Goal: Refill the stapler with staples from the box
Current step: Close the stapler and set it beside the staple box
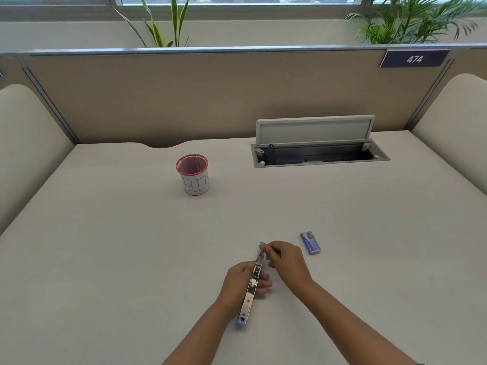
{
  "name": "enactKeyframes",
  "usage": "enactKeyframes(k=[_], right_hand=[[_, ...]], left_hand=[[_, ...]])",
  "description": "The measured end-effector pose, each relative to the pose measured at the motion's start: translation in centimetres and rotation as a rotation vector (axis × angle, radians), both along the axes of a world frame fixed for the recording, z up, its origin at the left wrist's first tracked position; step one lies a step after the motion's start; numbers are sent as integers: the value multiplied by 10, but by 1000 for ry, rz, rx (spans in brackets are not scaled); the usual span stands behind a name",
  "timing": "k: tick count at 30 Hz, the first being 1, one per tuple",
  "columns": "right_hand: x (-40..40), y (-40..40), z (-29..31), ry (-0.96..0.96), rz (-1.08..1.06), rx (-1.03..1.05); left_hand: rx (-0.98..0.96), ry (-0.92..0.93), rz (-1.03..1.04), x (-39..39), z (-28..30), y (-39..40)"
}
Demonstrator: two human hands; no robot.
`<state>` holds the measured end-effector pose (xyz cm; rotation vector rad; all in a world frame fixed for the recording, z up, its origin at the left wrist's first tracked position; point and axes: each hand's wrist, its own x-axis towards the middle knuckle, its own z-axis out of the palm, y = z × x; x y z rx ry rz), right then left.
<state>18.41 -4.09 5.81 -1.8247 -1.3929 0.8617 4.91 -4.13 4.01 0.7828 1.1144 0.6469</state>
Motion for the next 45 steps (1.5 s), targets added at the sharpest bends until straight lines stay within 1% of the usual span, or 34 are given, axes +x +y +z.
enactKeyframes(k=[3,6,11,13,15,18,27,35,37,39,41,43,45], right_hand=[[2,-9,0,1,1,42],[4,-16,-4,-71,110,27],[12,-28,-10,-333,363,26],[14,-29,-10,-426,413,38],[16,-28,-10,-498,444,45],[18,-24,-11,-542,456,51],[26,-13,-12,-658,417,49],[33,-7,-11,-706,400,79],[34,-6,-13,-659,384,83],[33,-7,-12,-470,324,75],[31,-9,-13,-274,237,72],[30,-12,-18,-182,159,71],[28,-16,-23,-148,92,60]], left_hand=[[13,-3,28,0,-1,0],[2,-15,36,-1,-3,0],[14,-48,11,-1,-4,1],[6,-60,11,0,-3,0],[28,-4,0,0,-2,-1],[86,98,-28,-3,-1,-1],[146,90,-43,-3,3,-3],[197,160,-98,-2,4,-6],[181,158,-96,-2,5,-5],[146,127,-61,-3,6,-5],[88,52,-8,-3,6,-4],[16,-45,35,-4,6,-3],[-17,-98,53,-3,6,-2]])
